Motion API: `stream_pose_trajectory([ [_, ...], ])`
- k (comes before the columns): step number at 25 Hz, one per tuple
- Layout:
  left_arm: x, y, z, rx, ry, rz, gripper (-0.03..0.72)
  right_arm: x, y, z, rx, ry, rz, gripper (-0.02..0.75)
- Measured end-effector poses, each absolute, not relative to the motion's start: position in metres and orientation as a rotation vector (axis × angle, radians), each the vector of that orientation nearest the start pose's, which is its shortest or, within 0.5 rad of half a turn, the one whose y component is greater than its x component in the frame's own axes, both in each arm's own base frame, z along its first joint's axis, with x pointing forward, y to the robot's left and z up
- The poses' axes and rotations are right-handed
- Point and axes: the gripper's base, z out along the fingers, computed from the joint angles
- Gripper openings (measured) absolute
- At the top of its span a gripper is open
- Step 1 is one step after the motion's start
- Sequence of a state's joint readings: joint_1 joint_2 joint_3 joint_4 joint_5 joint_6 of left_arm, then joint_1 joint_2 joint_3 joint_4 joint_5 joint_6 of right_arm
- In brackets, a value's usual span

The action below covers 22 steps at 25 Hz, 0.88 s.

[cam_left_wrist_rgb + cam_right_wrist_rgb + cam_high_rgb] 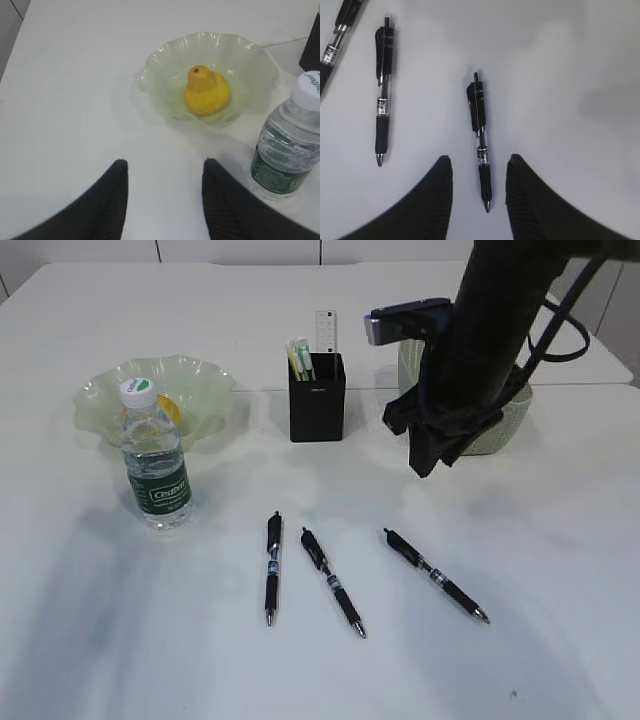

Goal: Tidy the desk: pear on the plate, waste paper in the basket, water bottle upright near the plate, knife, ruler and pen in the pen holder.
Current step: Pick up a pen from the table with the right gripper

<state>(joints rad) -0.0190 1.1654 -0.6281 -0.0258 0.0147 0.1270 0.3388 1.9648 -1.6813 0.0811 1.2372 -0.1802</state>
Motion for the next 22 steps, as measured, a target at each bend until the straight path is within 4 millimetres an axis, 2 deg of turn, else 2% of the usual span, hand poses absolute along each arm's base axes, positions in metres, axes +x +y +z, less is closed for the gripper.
stream_pose_trajectory([
  [15, 0.241, -0.005, 0.268, 0.120, 2.033, 0.050, 0.341, 0.397, 0.149, 0.186, -0.821, 3.038, 0.144, 0.270],
  [22, 0.241, -0.005, 0.267, 0.121, 2.035, 0.050, 0.341, 0.397, 0.149, 0.181, -0.830, 3.048, 0.141, 0.270],
])
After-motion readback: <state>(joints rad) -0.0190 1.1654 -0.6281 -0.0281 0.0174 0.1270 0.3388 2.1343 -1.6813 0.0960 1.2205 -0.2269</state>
